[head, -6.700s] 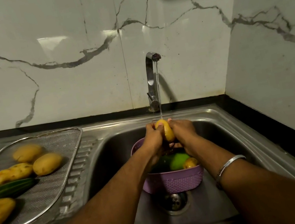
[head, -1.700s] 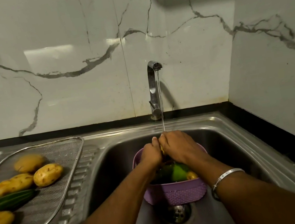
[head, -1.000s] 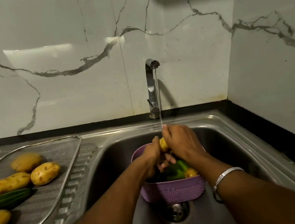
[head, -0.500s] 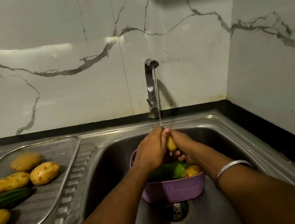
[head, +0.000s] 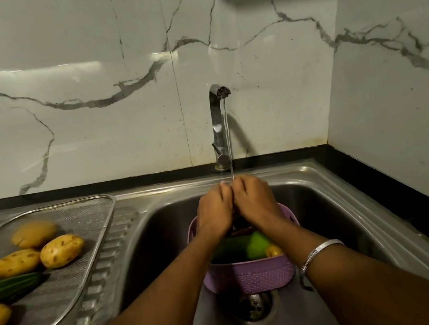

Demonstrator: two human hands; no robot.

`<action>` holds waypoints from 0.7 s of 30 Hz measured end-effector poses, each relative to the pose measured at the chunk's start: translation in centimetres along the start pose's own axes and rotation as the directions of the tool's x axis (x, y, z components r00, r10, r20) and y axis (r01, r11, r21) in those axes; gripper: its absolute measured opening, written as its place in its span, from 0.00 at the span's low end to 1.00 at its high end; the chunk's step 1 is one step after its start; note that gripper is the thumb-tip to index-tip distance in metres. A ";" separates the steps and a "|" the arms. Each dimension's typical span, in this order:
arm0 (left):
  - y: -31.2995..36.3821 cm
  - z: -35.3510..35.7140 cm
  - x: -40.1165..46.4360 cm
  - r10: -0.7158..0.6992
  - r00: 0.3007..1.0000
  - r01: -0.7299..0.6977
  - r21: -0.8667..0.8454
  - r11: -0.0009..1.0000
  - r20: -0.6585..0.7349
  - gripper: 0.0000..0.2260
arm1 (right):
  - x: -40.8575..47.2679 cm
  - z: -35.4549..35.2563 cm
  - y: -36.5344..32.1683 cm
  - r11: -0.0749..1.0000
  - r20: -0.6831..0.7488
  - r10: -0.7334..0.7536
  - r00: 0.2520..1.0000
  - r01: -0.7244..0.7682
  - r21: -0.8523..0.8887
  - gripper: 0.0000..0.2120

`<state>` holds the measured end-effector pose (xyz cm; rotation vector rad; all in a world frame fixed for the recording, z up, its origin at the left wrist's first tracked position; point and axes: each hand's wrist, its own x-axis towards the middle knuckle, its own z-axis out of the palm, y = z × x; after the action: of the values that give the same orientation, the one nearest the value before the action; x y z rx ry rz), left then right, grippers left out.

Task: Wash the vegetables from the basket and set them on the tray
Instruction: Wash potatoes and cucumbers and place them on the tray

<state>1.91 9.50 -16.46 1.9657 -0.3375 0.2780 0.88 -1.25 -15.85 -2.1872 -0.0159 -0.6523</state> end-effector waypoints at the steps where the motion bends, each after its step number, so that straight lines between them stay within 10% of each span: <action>1: 0.2 -0.1 -0.3 0.090 0.996 -0.089 0.068 0.994 -0.017 0.16 | 0.1 -0.2 -0.3 0.998 0.002 0.064 0.998 -0.064 0.029 0.16; 5: 0.3 -0.9 -0.4 0.365 0.931 -0.335 0.417 0.845 0.009 0.15 | 0.1 -1.5 -1.7 0.765 0.315 0.478 0.820 -0.565 0.309 0.22; 8: 0.3 -1.0 -0.5 0.419 0.905 -0.392 0.508 0.767 0.067 0.11 | 0.1 -1.7 -0.9 0.586 0.565 0.487 0.666 -0.729 0.353 0.27; 15: -0.1 0.4 0.8 -0.141 0.980 0.120 0.146 0.982 0.139 0.18 | 0.3 -0.5 1.0 0.948 0.086 0.318 0.944 -0.318 -0.013 0.21; 18: 1.0 0.4 0.6 -0.461 0.834 0.526 -0.184 0.830 0.302 0.22 | 0.3 -1.0 1.2 0.983 -0.012 0.100 0.995 -0.100 -0.153 0.19; 21: 1.5 0.1 0.4 -0.453 0.769 0.626 -0.388 0.677 0.450 0.27 | 0.1 -0.9 0.8 0.997 0.002 0.016 1.000 -0.015 -0.082 0.15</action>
<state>1.80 8.78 -15.10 1.4641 0.0048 -0.4988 0.75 -2.43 -15.90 -2.2645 0.0267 -0.6513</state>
